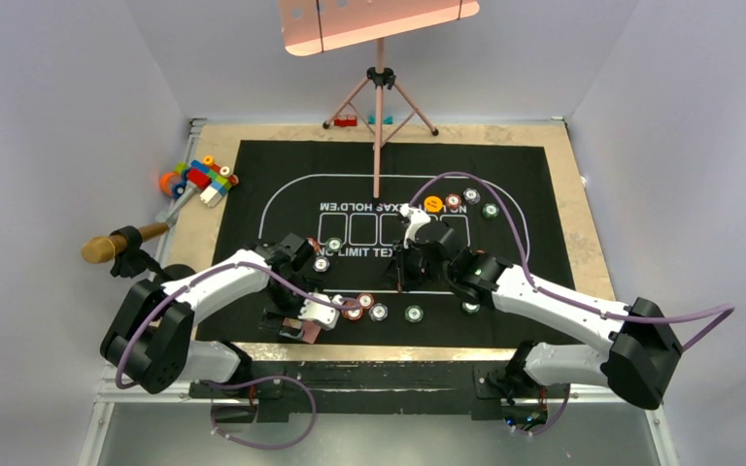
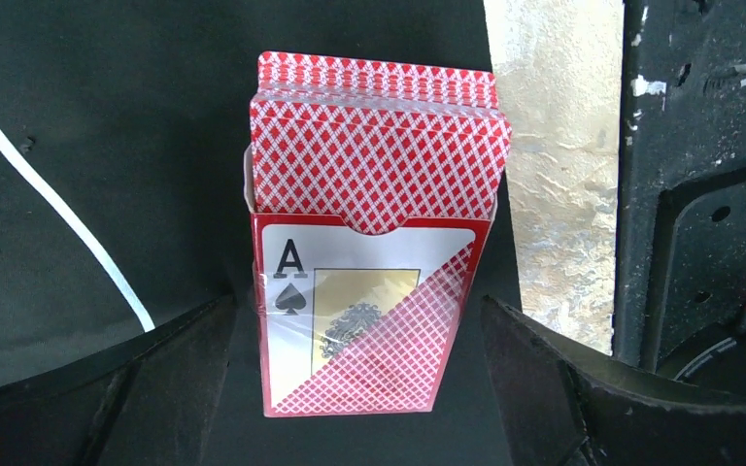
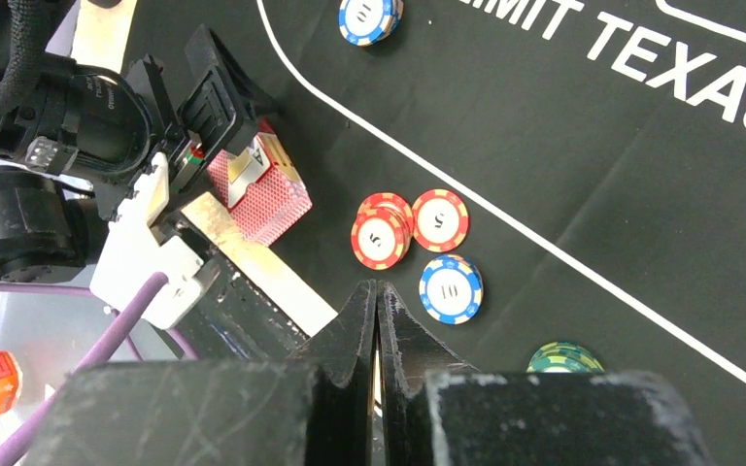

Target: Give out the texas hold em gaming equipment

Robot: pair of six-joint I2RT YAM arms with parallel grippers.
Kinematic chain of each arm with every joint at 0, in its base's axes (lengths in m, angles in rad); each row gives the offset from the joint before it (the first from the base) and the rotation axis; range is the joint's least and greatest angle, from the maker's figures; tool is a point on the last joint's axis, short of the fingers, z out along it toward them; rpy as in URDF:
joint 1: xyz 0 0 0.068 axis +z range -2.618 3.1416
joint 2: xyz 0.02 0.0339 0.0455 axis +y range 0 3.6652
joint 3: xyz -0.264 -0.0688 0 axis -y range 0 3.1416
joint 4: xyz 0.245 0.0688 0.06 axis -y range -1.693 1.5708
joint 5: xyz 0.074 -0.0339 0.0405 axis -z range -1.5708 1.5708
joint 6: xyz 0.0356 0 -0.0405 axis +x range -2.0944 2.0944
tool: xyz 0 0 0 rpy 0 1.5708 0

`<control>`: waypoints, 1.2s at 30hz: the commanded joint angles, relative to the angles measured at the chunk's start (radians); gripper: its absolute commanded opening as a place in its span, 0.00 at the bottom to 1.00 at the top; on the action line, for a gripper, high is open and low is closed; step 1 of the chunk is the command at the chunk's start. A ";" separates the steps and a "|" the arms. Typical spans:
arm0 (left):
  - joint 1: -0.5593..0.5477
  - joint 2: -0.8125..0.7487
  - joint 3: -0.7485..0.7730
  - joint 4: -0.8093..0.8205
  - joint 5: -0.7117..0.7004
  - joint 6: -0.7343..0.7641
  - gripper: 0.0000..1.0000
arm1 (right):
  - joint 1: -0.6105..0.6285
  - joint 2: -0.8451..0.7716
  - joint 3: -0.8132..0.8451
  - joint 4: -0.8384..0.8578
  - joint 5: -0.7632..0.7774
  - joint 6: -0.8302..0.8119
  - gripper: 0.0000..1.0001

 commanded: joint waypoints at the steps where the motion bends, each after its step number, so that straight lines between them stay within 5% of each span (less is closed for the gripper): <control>1: -0.008 0.009 -0.001 0.058 -0.005 -0.030 1.00 | -0.010 -0.015 0.029 0.010 -0.019 -0.020 0.02; 5: -0.007 0.008 -0.007 0.057 0.008 -0.023 0.99 | -0.010 -0.011 0.030 0.010 -0.017 -0.018 0.01; 8: -0.009 0.003 -0.010 0.042 0.025 -0.017 0.89 | -0.014 -0.010 0.029 0.010 -0.016 -0.016 0.01; 16: -0.009 -0.034 -0.007 -0.015 0.077 -0.059 0.29 | -0.017 -0.003 0.004 0.042 -0.049 0.013 0.01; 21: -0.007 -0.057 0.071 -0.075 0.129 -0.156 0.22 | -0.017 0.000 -0.034 0.114 -0.094 0.069 0.06; 27: -0.006 -0.058 0.220 -0.129 0.172 -0.312 0.04 | -0.016 0.010 -0.064 0.255 -0.179 0.157 0.25; 36: -0.006 -0.062 0.427 -0.188 0.178 -0.444 0.00 | -0.044 0.067 -0.064 0.423 -0.339 0.251 0.68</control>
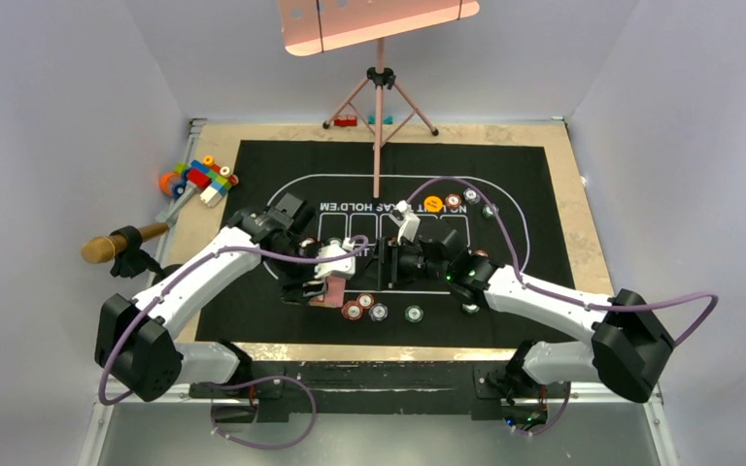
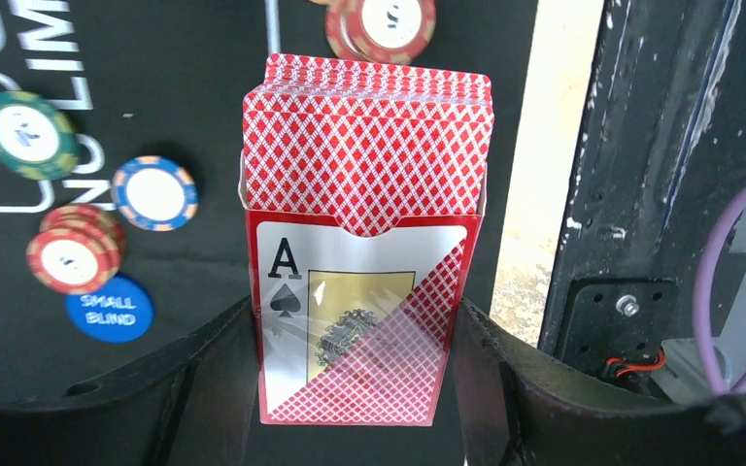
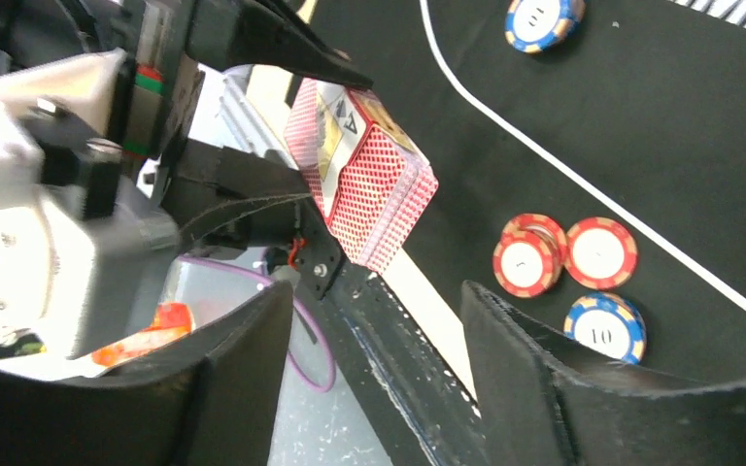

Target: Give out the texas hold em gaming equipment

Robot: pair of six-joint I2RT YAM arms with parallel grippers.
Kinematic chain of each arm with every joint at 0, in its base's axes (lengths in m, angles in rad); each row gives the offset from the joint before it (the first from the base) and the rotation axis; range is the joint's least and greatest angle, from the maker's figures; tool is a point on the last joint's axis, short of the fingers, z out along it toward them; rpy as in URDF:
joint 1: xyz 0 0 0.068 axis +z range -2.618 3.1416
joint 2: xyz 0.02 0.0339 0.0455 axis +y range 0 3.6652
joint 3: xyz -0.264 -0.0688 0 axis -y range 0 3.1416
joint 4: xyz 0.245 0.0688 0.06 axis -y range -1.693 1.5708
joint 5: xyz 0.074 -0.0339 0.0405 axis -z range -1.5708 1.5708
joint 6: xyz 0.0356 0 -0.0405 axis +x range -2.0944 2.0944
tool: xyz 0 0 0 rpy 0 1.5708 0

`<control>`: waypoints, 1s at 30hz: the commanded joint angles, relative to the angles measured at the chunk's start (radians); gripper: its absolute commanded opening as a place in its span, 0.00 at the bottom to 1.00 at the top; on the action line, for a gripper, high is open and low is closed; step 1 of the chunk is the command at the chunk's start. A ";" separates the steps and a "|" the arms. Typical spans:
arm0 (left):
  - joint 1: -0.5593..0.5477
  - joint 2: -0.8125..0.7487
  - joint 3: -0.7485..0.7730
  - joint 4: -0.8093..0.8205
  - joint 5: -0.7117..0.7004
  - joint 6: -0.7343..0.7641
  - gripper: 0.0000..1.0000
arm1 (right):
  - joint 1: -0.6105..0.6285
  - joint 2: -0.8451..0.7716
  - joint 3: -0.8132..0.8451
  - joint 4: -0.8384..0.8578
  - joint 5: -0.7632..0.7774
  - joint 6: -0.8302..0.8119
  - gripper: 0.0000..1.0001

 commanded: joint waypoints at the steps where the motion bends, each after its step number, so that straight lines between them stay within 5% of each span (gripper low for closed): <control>1: -0.001 -0.013 0.141 -0.061 0.038 -0.101 0.00 | -0.025 0.033 0.009 0.156 -0.122 0.074 0.72; 7: 0.000 0.017 0.276 -0.099 0.015 -0.170 0.00 | -0.029 0.083 0.015 0.245 -0.132 0.117 0.83; 23: -0.001 0.052 0.409 -0.129 0.017 -0.257 0.00 | -0.047 0.260 -0.003 0.733 -0.176 0.348 0.85; 30: -0.003 0.047 0.419 -0.126 0.021 -0.274 0.00 | -0.048 0.342 0.044 0.792 -0.208 0.402 0.71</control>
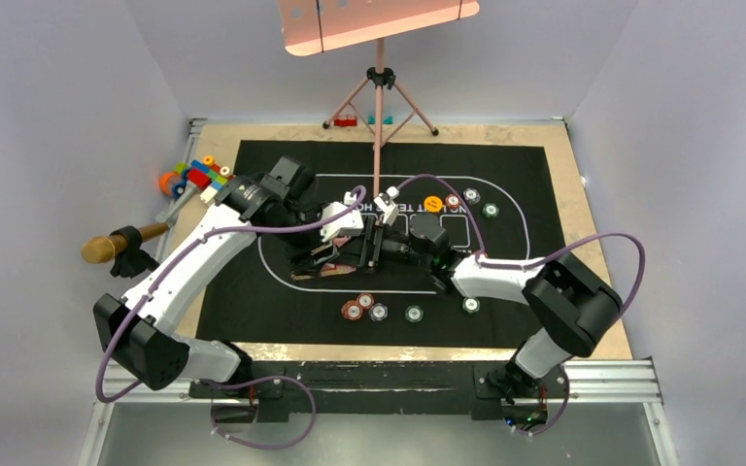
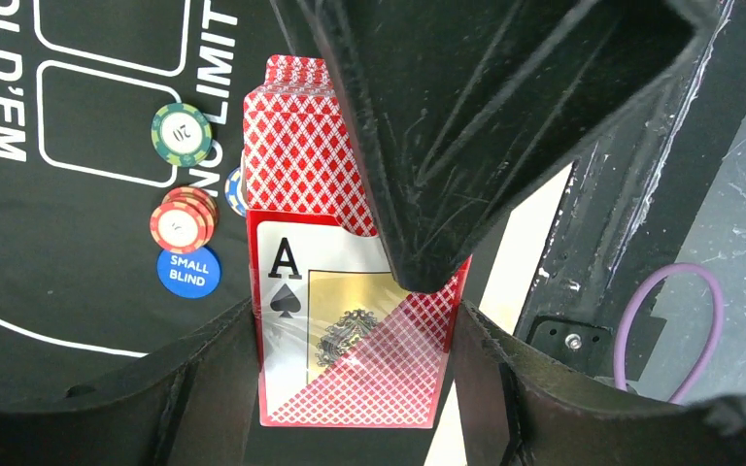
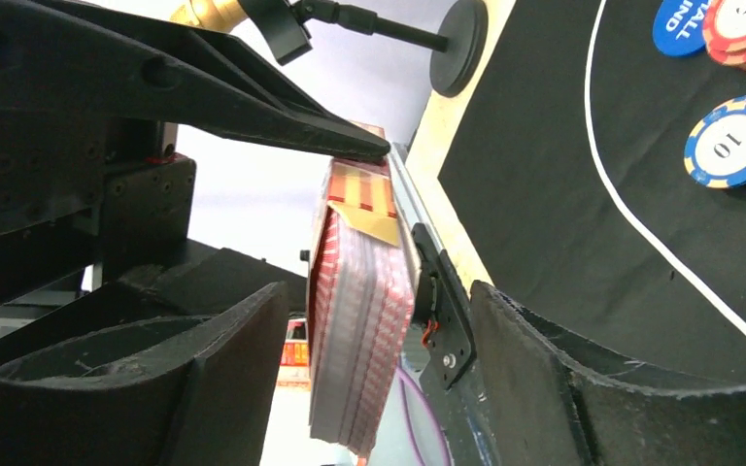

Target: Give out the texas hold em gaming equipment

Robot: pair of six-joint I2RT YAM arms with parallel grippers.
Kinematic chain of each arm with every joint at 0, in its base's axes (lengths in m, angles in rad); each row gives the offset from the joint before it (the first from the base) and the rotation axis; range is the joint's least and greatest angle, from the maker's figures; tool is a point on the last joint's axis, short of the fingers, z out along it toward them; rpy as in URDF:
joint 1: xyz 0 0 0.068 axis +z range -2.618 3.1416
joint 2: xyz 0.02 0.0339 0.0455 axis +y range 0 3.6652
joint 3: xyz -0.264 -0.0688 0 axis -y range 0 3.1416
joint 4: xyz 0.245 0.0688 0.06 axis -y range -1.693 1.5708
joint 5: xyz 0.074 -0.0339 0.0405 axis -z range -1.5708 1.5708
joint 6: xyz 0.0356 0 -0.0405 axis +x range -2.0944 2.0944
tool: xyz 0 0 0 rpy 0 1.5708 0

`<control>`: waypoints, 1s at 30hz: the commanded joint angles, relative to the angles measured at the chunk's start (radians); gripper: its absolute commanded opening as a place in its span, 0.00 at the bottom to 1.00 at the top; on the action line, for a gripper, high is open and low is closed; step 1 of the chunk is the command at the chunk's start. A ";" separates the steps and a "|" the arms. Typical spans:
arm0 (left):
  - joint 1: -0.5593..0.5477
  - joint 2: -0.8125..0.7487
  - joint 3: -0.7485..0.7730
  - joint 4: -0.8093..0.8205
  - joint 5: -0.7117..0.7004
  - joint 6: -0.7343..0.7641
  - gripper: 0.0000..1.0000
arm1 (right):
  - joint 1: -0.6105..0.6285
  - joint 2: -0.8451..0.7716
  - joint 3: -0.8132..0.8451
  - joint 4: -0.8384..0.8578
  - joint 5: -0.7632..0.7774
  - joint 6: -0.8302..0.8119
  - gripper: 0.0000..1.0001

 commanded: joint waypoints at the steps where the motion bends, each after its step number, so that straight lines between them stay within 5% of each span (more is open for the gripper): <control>1: -0.003 -0.015 0.054 0.004 0.023 -0.029 0.00 | -0.002 0.028 0.041 0.130 -0.041 0.068 0.67; 6: -0.002 -0.026 0.051 0.006 0.036 -0.032 0.00 | -0.003 0.042 0.036 0.164 -0.046 0.103 0.30; 8: -0.001 -0.029 0.048 0.012 0.036 -0.036 0.07 | -0.003 0.038 0.032 0.172 -0.048 0.112 0.20; 10: -0.003 -0.032 0.048 0.016 0.034 -0.037 0.32 | -0.003 0.028 0.026 0.172 -0.048 0.114 0.16; 13: -0.002 -0.056 0.043 0.031 0.037 -0.042 0.95 | -0.003 0.004 0.023 0.153 -0.043 0.108 0.12; 14: -0.002 -0.068 0.046 0.037 0.042 -0.042 0.99 | -0.003 -0.005 0.024 0.141 -0.043 0.102 0.12; 21: -0.001 -0.187 0.080 0.011 0.039 -0.009 1.00 | -0.002 -0.050 0.046 0.074 -0.052 0.100 0.10; 30: -0.002 -0.340 -0.107 0.174 0.043 0.041 1.00 | -0.003 -0.121 0.103 -0.036 -0.068 0.110 0.10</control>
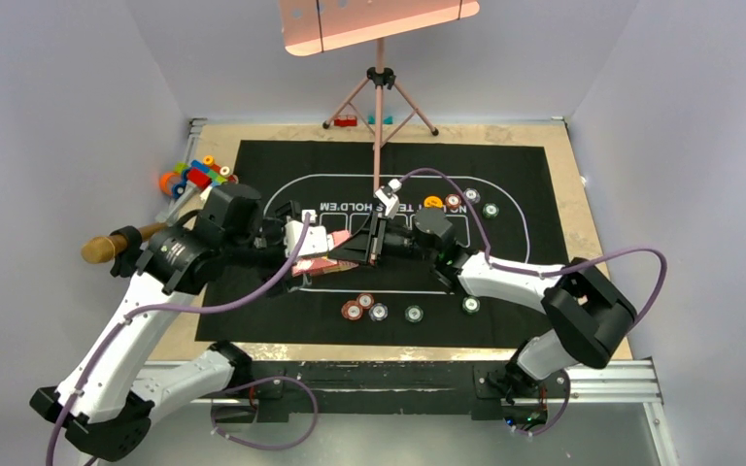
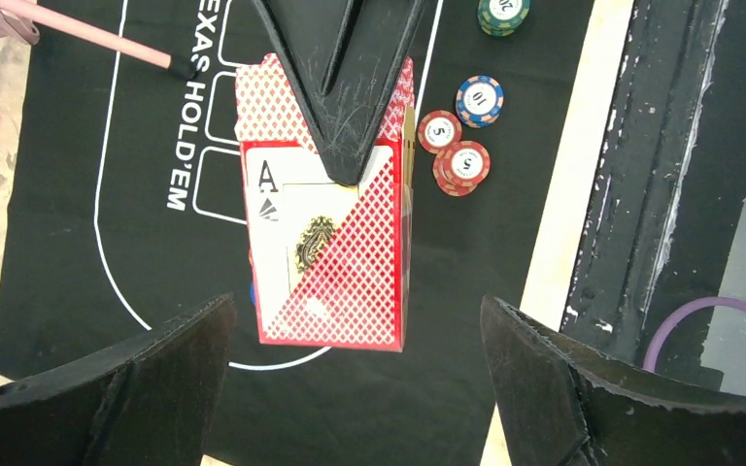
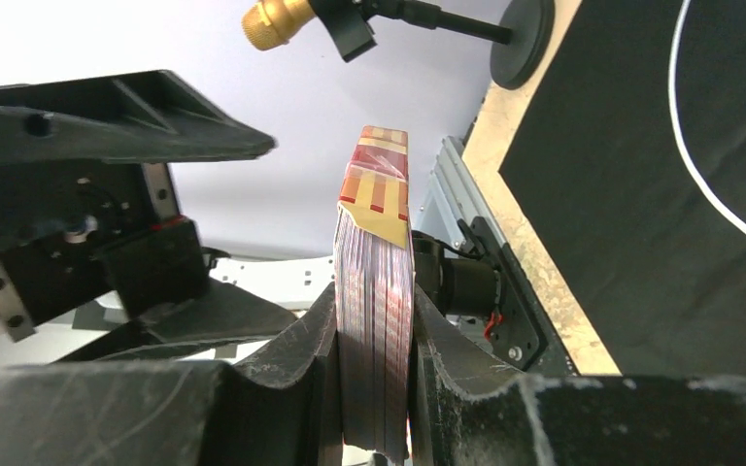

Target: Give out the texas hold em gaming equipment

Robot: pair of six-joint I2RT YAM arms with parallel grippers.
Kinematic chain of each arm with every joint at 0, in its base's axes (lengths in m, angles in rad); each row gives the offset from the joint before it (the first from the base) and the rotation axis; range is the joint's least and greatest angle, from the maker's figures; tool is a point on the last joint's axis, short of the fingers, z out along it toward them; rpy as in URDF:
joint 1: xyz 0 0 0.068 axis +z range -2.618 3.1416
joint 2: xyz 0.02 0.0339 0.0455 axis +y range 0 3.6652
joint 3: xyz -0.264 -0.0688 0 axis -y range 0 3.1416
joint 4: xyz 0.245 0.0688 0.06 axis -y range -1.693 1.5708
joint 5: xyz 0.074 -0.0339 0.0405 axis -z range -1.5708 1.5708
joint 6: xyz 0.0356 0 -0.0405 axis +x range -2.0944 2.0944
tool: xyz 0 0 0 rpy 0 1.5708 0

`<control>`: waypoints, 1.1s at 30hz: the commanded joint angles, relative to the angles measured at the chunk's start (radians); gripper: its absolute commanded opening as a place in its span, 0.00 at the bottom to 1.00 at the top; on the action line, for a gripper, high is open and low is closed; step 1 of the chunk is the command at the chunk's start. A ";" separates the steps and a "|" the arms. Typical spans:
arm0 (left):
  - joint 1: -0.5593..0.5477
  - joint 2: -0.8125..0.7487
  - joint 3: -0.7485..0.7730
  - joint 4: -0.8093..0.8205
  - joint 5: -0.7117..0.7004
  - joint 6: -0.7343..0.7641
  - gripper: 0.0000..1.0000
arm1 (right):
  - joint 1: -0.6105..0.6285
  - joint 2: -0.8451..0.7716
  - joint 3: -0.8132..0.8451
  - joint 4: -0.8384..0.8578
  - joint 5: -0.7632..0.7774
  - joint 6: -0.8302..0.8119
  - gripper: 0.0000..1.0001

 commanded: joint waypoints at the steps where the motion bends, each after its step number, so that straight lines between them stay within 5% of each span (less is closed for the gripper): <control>1: -0.002 0.037 -0.033 0.093 0.000 0.033 1.00 | -0.002 -0.069 0.072 0.006 -0.021 0.006 0.10; 7: -0.001 0.009 -0.097 0.267 -0.031 0.016 1.00 | 0.004 -0.104 0.112 -0.069 -0.017 -0.016 0.10; 24: -0.002 0.069 -0.056 0.070 0.156 0.142 1.00 | 0.004 -0.096 0.118 -0.058 -0.046 0.016 0.12; 33: -0.002 0.076 -0.069 0.156 0.118 0.112 0.93 | 0.006 -0.075 0.121 -0.029 -0.043 0.041 0.12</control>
